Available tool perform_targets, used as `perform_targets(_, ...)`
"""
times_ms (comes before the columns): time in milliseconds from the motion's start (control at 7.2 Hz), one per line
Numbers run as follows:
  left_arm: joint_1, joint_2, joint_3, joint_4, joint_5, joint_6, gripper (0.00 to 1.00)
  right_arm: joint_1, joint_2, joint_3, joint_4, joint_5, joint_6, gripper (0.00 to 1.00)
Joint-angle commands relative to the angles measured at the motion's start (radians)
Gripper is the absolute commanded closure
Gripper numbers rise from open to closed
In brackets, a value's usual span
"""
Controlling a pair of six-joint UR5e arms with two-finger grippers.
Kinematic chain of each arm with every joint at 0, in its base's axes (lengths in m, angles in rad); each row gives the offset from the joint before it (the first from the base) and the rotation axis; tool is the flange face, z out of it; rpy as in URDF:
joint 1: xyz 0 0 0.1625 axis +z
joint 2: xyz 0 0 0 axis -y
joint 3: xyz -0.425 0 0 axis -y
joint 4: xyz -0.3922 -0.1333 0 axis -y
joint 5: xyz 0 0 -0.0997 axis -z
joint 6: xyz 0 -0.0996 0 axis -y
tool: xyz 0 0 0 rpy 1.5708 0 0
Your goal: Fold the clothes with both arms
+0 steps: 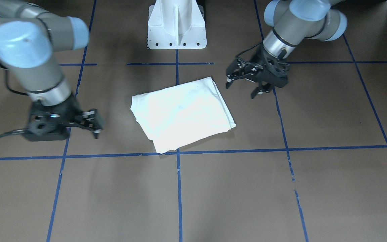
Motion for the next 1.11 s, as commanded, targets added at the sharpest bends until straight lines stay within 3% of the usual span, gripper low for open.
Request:
perform_targets(0, -0.236, 0.008, -0.014, 0.251, -0.018, 0.495, 0.0, 0.229, -0.188, 0.031, -0.079, 0.124, -0.476, 0.0)
perform_targets(278, -0.44, 0.09, 0.008, 0.343, -0.128, 0.845, 0.0, 0.449, -0.37, 0.015, -0.088, 0.208, -0.859, 0.0)
perform_targets(417, -0.547, 0.124, 0.08, 0.34, -0.167, 1.027, 0.0, 0.538, -0.454, 0.012, -0.089, 0.232, -0.918, 0.0)
perform_targets(556, -0.661, 0.126, 0.207, 0.337, -0.2, 1.231, 0.0, 0.618, -0.522, -0.012, -0.089, 0.317, -0.917, 0.0)
perform_targets(694, -0.747, 0.128, 0.339, 0.329, -0.251, 1.357, 0.0, 0.67, -0.589, -0.052, -0.074, 0.316, -0.928, 0.0)
perform_targets(972, -0.792, 0.153, 0.479, 0.335, -0.27, 1.352, 0.0, 0.693, -0.647, -0.033, -0.069, 0.249, -0.925, 0.0)
